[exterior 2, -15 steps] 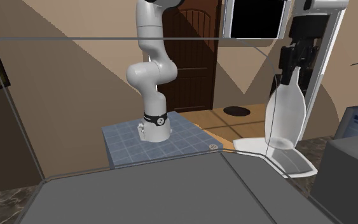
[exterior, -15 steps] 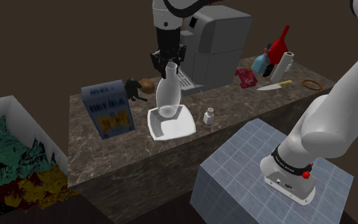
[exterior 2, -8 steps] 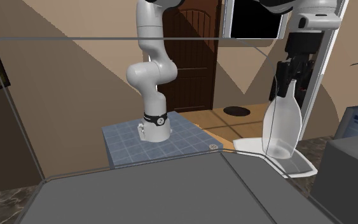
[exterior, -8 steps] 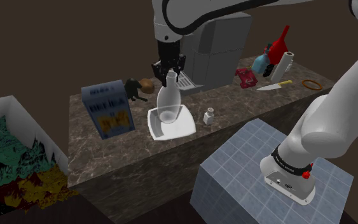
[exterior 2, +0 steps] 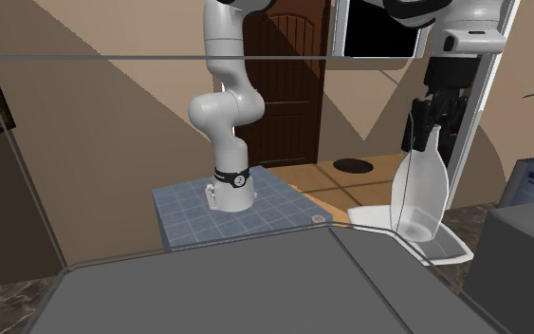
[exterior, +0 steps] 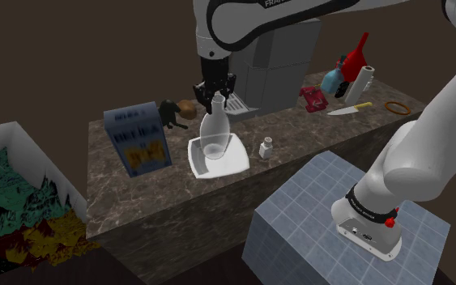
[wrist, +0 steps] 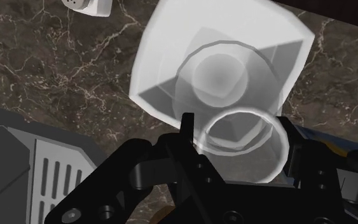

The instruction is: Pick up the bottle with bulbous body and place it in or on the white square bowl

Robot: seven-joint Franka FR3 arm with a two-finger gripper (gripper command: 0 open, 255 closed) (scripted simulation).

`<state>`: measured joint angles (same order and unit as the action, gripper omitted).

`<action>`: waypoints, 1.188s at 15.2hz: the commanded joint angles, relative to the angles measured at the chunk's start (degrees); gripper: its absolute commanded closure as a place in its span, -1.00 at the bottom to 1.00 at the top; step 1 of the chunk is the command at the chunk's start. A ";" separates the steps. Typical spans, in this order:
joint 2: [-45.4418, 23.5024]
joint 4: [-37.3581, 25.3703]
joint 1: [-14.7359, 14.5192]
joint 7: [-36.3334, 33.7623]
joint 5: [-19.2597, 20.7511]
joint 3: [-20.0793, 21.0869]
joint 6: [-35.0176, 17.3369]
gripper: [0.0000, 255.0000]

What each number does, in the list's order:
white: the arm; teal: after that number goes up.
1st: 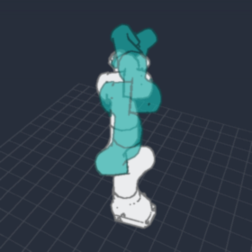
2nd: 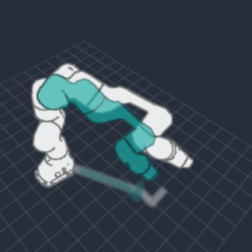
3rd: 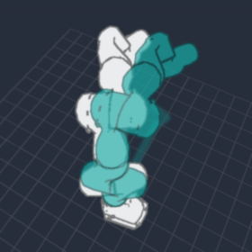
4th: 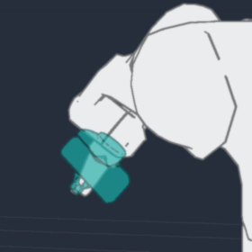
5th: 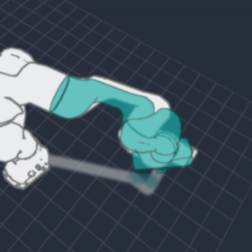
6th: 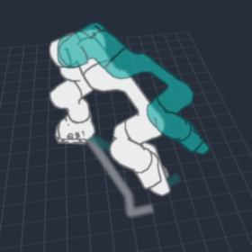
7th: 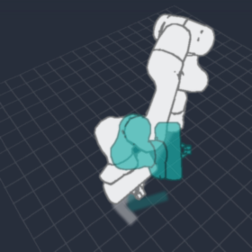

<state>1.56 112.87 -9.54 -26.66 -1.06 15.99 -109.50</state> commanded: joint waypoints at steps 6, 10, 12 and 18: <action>0.02 0.00 0.00 0.00 0.00 0.00 -0.02 -1.00; 0.59 -5.16 0.07 0.10 -0.12 -0.09 5.70 -1.00; 0.62 -6.65 0.09 0.10 -0.12 -0.10 7.21 -1.00; 0.62 -6.65 0.09 0.10 -0.12 -0.10 7.21 -1.00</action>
<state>2.18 106.24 -9.45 -26.57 -1.18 15.89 -102.32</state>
